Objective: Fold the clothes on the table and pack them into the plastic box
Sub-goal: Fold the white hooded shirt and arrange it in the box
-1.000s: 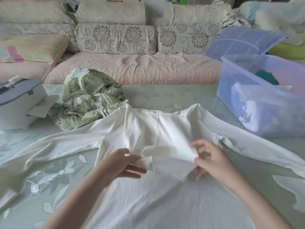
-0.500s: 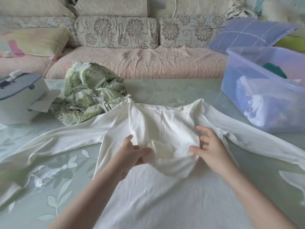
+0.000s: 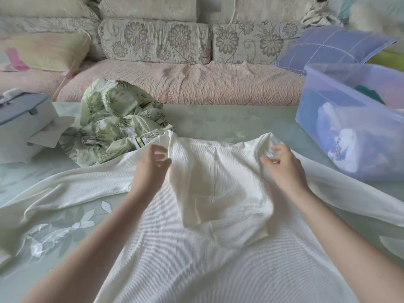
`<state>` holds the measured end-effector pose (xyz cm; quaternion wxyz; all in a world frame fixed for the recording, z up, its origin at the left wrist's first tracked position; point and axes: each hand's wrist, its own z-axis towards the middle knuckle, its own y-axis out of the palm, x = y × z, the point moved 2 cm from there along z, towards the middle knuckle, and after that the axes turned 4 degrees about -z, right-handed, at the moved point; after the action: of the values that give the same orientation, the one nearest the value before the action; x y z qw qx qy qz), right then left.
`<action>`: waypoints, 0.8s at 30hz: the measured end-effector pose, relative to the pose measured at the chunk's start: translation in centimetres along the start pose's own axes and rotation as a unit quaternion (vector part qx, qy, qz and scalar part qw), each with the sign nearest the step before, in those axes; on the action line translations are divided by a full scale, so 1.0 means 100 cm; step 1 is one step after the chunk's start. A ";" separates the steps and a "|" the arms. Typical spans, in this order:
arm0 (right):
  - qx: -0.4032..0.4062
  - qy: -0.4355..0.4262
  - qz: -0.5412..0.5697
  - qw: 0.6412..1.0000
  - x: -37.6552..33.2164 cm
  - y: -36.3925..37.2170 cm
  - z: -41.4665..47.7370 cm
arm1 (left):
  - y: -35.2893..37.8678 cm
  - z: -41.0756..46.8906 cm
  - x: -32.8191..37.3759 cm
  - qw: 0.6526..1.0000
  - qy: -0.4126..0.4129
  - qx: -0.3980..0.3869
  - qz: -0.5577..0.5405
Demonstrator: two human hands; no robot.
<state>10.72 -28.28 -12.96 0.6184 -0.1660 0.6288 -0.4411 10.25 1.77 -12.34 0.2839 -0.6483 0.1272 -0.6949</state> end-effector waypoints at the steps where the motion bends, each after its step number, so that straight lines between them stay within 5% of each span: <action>1: -0.001 0.015 -0.009 1.000 -0.003 0.007 0.013 | 0.002 0.012 0.002 1.000 -0.009 0.007 0.002; 7: 0.030 0.043 -0.032 0.998 -0.013 0.044 0.058 | 0.033 0.076 0.008 0.997 -0.077 0.000 -0.028; 15: 0.061 0.003 0.021 0.998 -0.010 0.051 0.118 | 0.047 0.091 -0.002 0.997 0.005 0.077 -0.029; 21: 0.038 -0.075 -0.176 0.981 -0.009 0.063 0.101 | 0.053 0.073 -0.004 0.960 0.097 0.085 0.248; 24: -0.012 -0.114 -0.189 0.975 -0.027 0.047 0.072 | 0.056 0.044 0.004 0.947 0.164 0.019 0.274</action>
<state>19.46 -26.09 -13.73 0.5894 -0.3387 0.5163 -0.5209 15.83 -2.10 -14.44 0.4506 -0.4602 0.3317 -0.6893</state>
